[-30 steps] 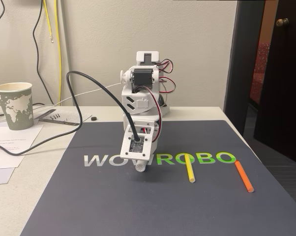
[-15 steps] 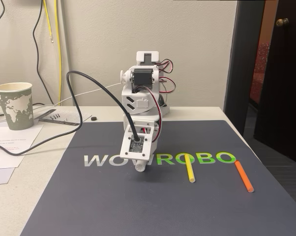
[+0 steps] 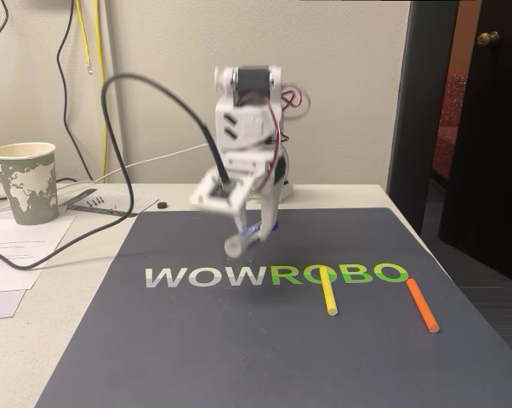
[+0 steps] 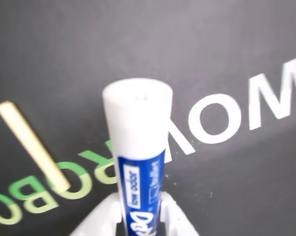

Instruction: Pick up the blue marker.

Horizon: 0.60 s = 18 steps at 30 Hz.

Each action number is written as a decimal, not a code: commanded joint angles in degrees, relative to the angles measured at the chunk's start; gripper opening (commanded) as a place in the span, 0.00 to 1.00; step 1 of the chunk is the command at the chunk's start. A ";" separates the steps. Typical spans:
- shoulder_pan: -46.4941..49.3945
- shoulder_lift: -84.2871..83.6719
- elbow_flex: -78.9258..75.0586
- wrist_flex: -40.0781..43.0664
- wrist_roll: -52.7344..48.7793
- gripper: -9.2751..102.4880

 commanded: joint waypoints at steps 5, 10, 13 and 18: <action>-0.18 13.10 -2.11 9.93 9.23 0.08; 0.18 17.14 -3.69 9.93 15.73 0.08; 0.18 19.25 -3.69 9.93 18.90 0.09; -0.09 21.53 -3.08 9.93 19.60 0.08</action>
